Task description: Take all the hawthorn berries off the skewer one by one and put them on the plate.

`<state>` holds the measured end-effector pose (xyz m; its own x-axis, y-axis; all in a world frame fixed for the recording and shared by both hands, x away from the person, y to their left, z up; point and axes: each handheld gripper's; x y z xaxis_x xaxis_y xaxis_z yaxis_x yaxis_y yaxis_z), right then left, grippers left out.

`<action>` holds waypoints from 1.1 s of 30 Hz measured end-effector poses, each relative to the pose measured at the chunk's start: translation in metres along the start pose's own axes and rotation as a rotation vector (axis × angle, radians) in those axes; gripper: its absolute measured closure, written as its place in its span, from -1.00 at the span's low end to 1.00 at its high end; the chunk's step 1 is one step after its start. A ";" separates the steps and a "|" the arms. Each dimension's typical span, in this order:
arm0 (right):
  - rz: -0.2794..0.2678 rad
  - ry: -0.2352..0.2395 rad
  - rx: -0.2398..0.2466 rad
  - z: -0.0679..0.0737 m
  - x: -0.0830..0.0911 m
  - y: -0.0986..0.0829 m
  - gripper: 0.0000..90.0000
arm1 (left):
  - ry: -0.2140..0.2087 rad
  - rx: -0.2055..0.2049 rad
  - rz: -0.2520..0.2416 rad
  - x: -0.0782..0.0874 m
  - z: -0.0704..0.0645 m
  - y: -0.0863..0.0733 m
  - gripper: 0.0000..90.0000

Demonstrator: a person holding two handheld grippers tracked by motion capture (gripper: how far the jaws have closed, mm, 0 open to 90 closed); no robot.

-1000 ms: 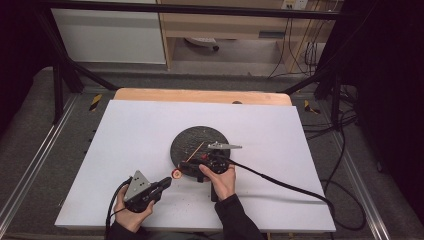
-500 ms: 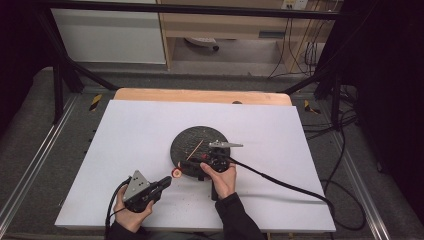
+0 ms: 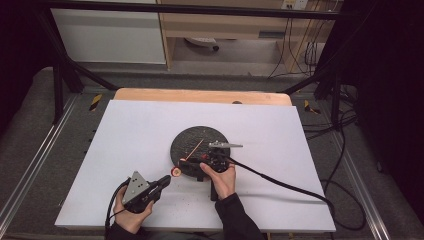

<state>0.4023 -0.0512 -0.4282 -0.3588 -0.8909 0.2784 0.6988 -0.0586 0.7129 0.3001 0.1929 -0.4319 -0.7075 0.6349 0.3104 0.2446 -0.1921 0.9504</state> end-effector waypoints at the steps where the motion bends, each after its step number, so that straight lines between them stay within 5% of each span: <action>1: 0.001 0.001 -0.004 0.000 0.000 0.000 0.14 | -0.002 0.001 -0.001 0.000 0.000 0.000 0.97; 6: -0.007 0.020 -0.011 -0.001 -0.001 -0.001 0.33 | -0.012 -0.001 0.004 -0.002 -0.001 -0.001 0.97; 18: -0.042 -0.012 0.019 0.000 0.005 0.010 0.35 | -0.011 -0.001 -0.014 0.001 0.000 0.001 0.97; 33: -0.100 -0.091 0.041 -0.007 0.024 0.051 0.35 | -0.012 0.006 -0.045 0.005 0.002 0.003 0.97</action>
<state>0.4338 -0.0790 -0.3894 -0.4817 -0.8367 0.2605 0.6316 -0.1254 0.7651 0.2987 0.1976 -0.4273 -0.7097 0.6521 0.2666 0.2167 -0.1581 0.9634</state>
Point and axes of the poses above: each handheld gripper's, and its own axes: x roughly backward along the jaws, y roughly out of its top, z roughly to its left, and after that the axes turned 2 degrees about -z, right-handed
